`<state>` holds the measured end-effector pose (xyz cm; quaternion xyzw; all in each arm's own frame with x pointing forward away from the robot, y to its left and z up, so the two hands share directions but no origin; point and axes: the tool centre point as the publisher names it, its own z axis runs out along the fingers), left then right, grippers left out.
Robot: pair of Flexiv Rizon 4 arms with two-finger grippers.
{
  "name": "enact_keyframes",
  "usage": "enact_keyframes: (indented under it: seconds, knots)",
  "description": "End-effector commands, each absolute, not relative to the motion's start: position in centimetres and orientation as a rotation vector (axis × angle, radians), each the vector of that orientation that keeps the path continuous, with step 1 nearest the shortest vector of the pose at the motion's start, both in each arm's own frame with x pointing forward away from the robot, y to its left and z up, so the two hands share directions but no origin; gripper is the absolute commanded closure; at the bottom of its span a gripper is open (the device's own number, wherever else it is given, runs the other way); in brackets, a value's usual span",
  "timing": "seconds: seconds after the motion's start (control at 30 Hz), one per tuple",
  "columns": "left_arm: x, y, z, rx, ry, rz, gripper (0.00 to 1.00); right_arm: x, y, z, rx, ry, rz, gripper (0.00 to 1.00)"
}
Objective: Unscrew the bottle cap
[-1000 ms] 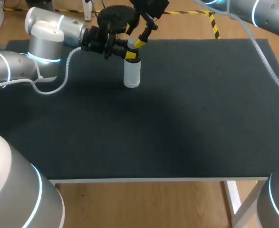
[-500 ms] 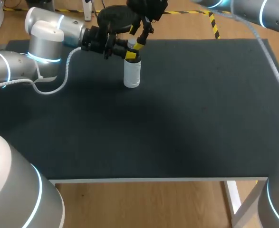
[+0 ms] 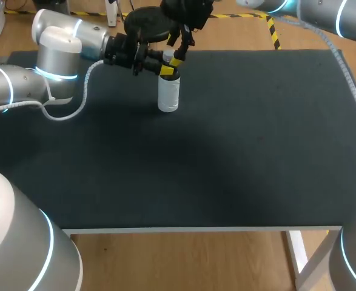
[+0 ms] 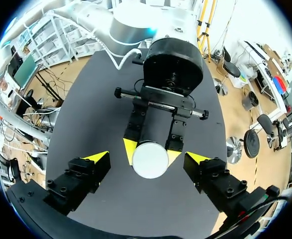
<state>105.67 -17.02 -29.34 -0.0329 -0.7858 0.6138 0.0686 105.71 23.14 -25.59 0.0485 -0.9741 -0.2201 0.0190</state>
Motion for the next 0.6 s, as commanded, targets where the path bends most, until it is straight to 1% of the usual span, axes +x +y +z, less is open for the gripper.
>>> enact_keyframes:
  seconds: [0.03, 0.07, 0.1, 0.13, 0.17, 0.2, 0.27, 0.3, 0.33, 0.37, 0.43, 0.47, 0.5, 0.53, 0.57, 0.6]
  knots:
    - [105.82, -17.01, -29.44, -0.103, -2.363, 1.846, 1.00, 106.01, 23.21, -25.58, 0.154, -3.013, -0.670, 0.00]
    - [105.82, -17.01, -29.44, -0.103, -2.363, 1.846, 1.00, 106.01, 23.22, -25.61, 0.155, -3.012, -0.668, 0.00]
    - [105.82, -17.01, -29.44, -0.103, -2.363, 1.846, 1.00, 106.01, 23.22, -25.62, 0.156, -3.011, -0.668, 0.09]
    - [105.82, -17.01, -29.44, -0.103, -2.363, 1.846, 1.00, 106.02, 23.22, -25.63, 0.156, -3.010, -0.669, 0.16]
    - [105.82, -17.01, -29.44, -0.103, -2.363, 1.846, 1.00, 106.02, 23.22, -25.63, 0.157, -3.009, -0.671, 0.20]
    - [105.82, -17.01, -29.44, -0.103, -2.363, 1.846, 1.00, 106.02, 23.22, -25.64, 0.156, -3.009, -0.674, 0.17]
    - [105.82, -17.01, -29.44, -0.103, -2.363, 1.846, 1.00, 106.02, 23.22, -25.64, 0.157, -3.009, -0.676, 0.17]
    - [105.82, -17.01, -29.44, -0.103, -2.363, 1.846, 1.00, 106.03, 23.22, -25.64, 0.159, -3.008, -0.677, 0.24]
    - [105.82, -17.01, -29.44, -0.103, -2.363, 1.846, 1.00, 106.03, 23.22, -25.64, 0.161, -3.007, -0.677, 0.50]
    - [105.82, -17.01, -29.44, -0.103, -2.363, 1.846, 1.00, 106.03, 23.23, -25.65, 0.162, -3.007, -0.676, 0.52]
    - [105.82, -17.01, -29.44, -0.103, -2.363, 1.846, 1.00, 106.04, 23.23, -25.65, 0.166, -3.006, -0.674, 0.64]
    - [105.82, -17.01, -29.44, -0.103, -2.363, 1.846, 1.00, 106.04, 23.23, -25.65, 0.166, -3.006, -0.673, 0.65]
    - [105.82, -17.01, -29.44, -0.103, -2.363, 1.846, 1.00, 106.05, 23.22, -25.68, 0.168, -3.005, -0.672, 0.72]
    - [105.82, -17.01, -29.44, -0.103, -2.363, 1.846, 1.00, 106.05, 23.21, -25.69, 0.170, -3.004, -0.670, 0.84]
    - [105.82, -17.01, -29.44, -0.103, -2.363, 1.846, 1.00, 106.05, 23.21, -25.69, 0.171, -3.004, -0.669, 0.88]
    - [105.82, -17.01, -29.44, -0.103, -2.363, 1.846, 1.00, 106.06, 23.21, -25.70, 0.173, -3.003, -0.668, 0.96]
